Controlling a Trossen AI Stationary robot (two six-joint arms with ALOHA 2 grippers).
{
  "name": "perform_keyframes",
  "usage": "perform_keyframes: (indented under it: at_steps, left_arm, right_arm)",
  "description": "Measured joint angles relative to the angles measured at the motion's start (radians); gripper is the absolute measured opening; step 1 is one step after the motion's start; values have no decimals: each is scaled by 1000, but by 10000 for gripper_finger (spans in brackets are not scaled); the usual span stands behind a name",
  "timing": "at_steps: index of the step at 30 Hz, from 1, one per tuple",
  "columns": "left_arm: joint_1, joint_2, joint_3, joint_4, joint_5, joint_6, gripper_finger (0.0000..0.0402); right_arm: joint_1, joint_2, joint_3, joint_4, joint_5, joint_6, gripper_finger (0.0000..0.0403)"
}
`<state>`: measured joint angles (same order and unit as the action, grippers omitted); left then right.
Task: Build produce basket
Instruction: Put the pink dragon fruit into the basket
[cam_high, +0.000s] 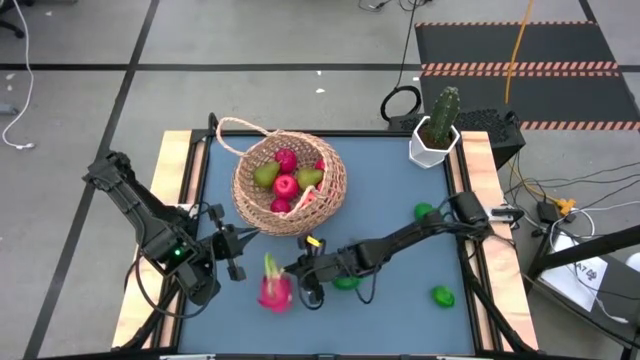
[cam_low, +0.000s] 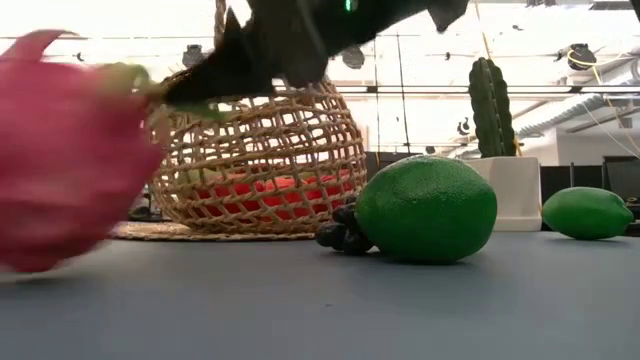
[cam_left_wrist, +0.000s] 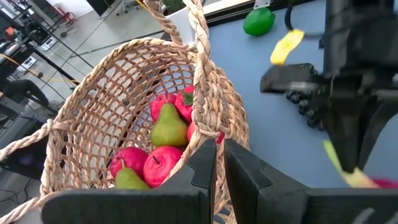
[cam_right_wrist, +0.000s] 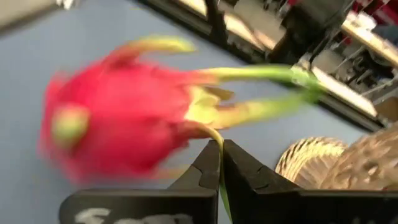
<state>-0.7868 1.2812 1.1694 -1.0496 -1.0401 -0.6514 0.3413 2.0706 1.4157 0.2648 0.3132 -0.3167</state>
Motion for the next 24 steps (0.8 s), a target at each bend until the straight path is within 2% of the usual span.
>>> perform_keyframes:
  at_steps: [14,21,24]
  left_arm:
    - [-1,0,0,37,1,-1,35]
    - [-37,-5,1,301,11,274,35]
    - [-49,-5,1,364,11,354,35]
  right_arm:
    - [11,-154,0,-16,6,-29,1]
    - [32,-231,0,-58,81,-75,2]
    - [43,-272,0,-83,109,-95,3]
